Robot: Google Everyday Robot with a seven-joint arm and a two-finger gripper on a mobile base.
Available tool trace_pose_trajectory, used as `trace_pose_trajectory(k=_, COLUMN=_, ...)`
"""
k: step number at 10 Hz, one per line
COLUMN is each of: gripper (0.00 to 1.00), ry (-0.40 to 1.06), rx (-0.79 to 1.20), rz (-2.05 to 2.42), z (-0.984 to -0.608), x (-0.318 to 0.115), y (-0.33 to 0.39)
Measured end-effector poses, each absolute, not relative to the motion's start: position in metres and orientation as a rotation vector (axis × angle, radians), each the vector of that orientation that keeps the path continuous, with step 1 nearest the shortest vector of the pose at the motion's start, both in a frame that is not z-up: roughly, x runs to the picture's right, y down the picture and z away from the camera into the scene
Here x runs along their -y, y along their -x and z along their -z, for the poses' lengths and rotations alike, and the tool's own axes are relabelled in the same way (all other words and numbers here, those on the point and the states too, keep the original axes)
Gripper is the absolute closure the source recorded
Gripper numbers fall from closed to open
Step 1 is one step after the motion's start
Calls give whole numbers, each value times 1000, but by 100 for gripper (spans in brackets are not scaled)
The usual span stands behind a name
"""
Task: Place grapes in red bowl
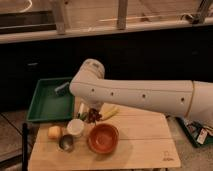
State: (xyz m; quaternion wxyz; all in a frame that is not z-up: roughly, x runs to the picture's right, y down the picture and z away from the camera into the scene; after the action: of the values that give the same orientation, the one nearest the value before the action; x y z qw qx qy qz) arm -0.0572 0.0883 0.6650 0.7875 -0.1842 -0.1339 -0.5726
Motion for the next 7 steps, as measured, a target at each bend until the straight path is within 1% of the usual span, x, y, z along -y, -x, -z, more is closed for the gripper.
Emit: trace_pose_trajectory(k=7, gripper=100, ry=373, rx=324, rz=1264, z=-664, x=-89, y=87)
